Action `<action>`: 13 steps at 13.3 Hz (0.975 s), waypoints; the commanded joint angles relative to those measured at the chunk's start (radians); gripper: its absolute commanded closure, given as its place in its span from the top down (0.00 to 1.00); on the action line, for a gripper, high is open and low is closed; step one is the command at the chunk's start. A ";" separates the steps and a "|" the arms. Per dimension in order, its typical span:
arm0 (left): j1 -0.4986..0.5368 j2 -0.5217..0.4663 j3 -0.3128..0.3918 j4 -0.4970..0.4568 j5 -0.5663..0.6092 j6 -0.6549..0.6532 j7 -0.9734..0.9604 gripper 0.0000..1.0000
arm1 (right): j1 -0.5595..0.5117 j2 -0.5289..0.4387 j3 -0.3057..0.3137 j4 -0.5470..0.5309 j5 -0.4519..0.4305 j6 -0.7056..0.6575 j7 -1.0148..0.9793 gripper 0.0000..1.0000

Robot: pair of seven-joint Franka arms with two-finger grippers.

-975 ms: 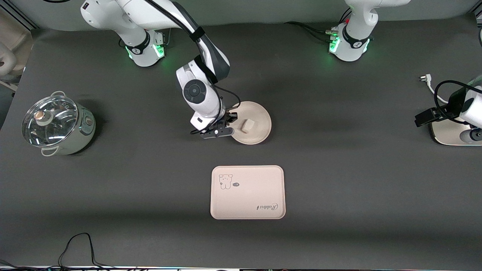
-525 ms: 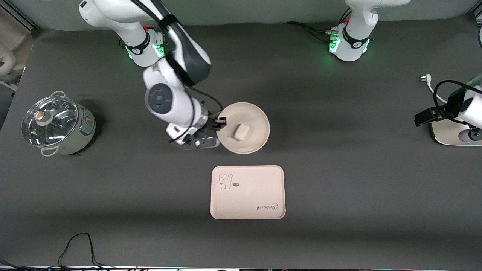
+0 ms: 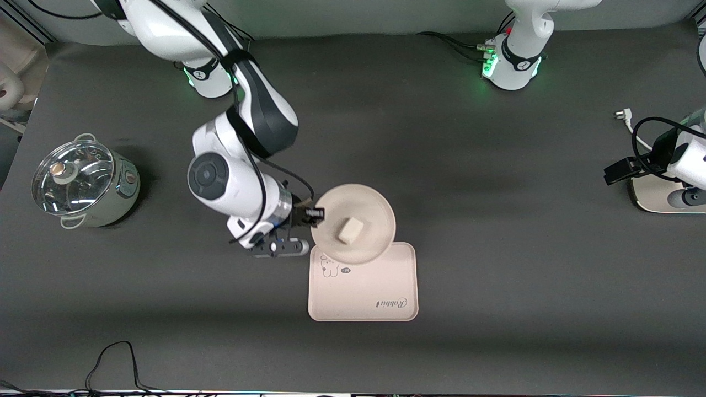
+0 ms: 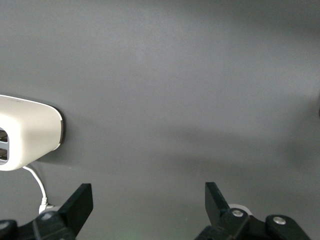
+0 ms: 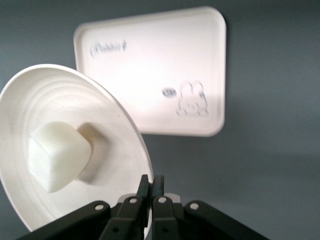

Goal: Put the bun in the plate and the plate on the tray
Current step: 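Carry the plate with the right gripper onto the white tray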

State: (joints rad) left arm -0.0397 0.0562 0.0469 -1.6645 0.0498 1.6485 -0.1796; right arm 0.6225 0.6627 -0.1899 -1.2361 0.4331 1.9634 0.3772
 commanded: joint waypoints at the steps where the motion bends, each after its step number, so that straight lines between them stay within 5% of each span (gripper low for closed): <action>1: -0.011 -0.003 0.007 0.015 0.012 -0.021 0.012 1.00 | -0.052 0.148 0.012 0.191 0.067 0.015 -0.021 0.00; 6: -0.009 -0.001 0.007 0.015 0.012 -0.018 0.012 1.00 | -0.055 0.294 0.020 0.204 0.069 0.224 -0.038 0.00; 10: -0.011 0.001 0.007 0.015 0.012 -0.016 0.012 1.00 | -0.133 0.374 0.118 0.202 0.067 0.272 -0.099 0.00; 13: -0.011 0.002 0.007 0.015 0.012 -0.015 0.011 1.00 | -0.139 0.377 0.119 0.199 0.067 0.282 -0.100 0.00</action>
State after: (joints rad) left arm -0.0400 0.0562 0.0471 -1.6642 0.0500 1.6486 -0.1794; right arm 0.4975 1.0295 -0.0887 -1.0795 0.4710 2.2453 0.3064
